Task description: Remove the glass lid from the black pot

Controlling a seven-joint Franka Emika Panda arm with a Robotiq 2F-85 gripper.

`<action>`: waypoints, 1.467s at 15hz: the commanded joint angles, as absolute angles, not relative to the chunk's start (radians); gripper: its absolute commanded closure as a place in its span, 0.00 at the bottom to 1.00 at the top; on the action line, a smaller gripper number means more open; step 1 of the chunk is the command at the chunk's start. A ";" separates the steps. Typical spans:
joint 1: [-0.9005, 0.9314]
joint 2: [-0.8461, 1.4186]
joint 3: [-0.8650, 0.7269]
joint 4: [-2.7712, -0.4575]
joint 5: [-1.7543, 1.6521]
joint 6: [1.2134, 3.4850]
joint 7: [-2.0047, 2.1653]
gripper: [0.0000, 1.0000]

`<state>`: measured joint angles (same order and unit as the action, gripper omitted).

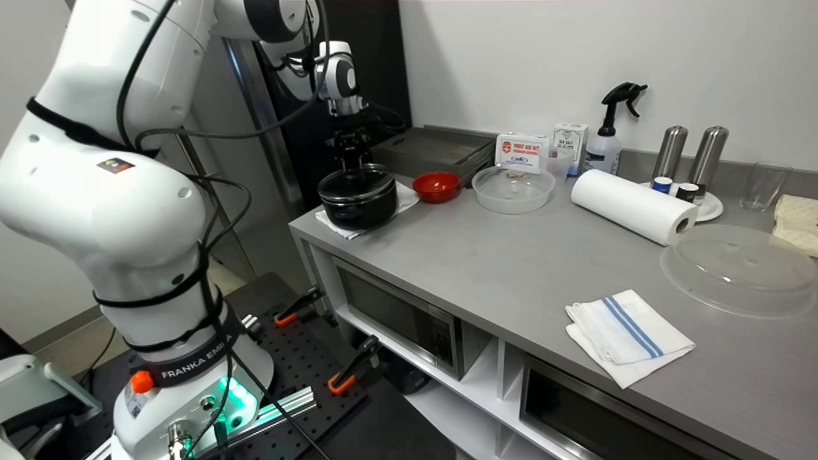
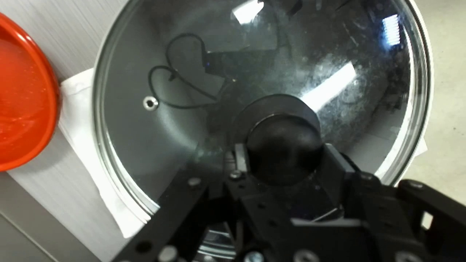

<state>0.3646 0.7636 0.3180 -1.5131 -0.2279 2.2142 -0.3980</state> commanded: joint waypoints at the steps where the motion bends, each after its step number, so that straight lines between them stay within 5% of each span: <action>1: 0.371 0.668 0.319 -1.571 -0.225 2.197 -0.401 0.75; 22: 0.079 0.444 0.214 -1.738 -0.133 2.225 -0.460 0.75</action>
